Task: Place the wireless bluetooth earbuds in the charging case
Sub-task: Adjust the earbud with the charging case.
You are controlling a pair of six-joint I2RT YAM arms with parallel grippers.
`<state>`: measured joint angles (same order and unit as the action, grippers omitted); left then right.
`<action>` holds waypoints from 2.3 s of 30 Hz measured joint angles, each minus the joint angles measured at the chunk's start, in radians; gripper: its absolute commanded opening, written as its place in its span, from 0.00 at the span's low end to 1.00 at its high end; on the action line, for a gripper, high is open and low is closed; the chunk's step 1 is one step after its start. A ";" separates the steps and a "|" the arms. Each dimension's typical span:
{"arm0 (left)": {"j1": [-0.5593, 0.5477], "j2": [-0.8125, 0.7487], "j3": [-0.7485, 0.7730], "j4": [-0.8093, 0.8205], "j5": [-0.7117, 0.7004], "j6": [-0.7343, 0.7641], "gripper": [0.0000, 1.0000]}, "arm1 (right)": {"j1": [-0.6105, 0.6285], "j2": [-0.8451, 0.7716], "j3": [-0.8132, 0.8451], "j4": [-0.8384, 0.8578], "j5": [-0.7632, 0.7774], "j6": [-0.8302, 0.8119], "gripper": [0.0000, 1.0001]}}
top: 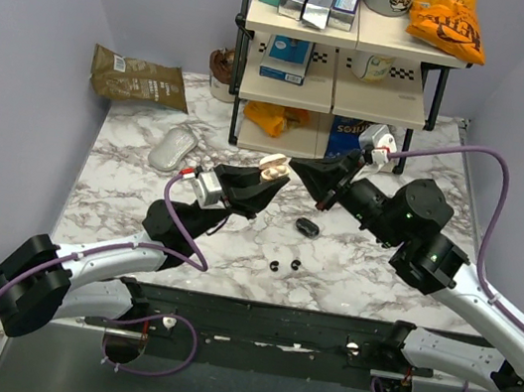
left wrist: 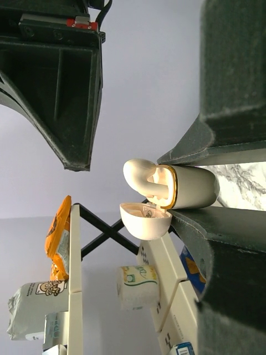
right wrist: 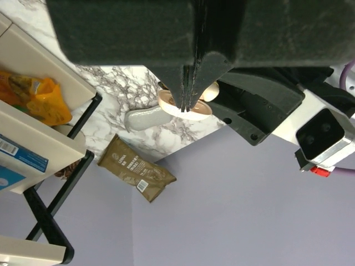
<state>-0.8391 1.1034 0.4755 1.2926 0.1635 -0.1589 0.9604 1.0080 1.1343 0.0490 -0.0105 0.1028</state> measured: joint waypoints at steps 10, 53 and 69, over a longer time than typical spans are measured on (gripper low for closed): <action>0.000 0.000 0.000 -0.002 -0.009 0.001 0.00 | 0.000 0.000 -0.011 -0.059 -0.090 -0.007 0.01; 0.000 0.000 0.000 -0.007 -0.010 -0.008 0.00 | 0.000 0.062 0.019 -0.099 -0.137 -0.008 0.01; 0.000 -0.011 0.000 -0.051 -0.003 -0.011 0.00 | 0.000 0.042 0.076 -0.123 0.040 -0.026 0.19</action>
<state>-0.8391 1.0927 0.4755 1.2419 0.1604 -0.1699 0.9604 1.0496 1.2102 -0.0742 0.0292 0.0765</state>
